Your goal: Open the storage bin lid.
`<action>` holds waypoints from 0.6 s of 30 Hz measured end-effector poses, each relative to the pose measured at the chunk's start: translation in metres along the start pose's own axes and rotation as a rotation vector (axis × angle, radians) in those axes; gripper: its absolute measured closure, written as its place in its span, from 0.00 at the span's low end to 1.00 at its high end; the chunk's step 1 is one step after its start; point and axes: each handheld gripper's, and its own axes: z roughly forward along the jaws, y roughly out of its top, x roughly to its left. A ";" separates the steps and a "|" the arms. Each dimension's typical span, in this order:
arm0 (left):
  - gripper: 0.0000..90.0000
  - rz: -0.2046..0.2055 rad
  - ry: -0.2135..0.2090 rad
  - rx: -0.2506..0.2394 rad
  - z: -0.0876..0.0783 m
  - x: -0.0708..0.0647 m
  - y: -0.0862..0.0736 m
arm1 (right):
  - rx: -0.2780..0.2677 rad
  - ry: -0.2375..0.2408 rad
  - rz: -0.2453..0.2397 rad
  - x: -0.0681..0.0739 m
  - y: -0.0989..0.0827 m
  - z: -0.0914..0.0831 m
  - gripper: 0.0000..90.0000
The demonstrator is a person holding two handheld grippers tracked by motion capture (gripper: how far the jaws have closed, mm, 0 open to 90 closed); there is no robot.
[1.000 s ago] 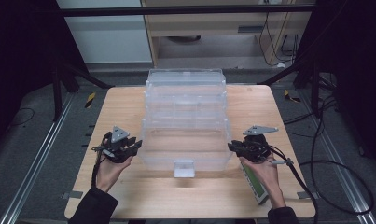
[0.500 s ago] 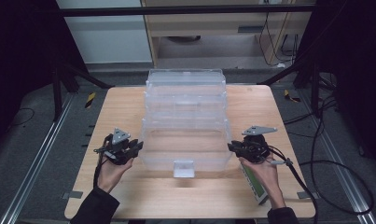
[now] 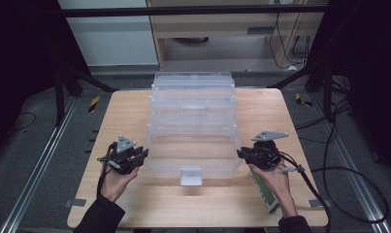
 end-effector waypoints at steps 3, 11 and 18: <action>0.78 0.022 -0.015 -0.002 0.000 0.001 0.000 | -0.001 0.000 0.001 0.000 0.000 0.000 0.83; 0.68 0.005 -0.015 -0.039 -0.005 0.007 0.006 | -0.004 -0.008 0.003 0.000 -0.001 0.003 0.72; 0.60 -0.020 -0.035 -0.084 -0.018 0.016 0.015 | -0.038 -0.019 -0.005 -0.001 0.003 -0.007 0.59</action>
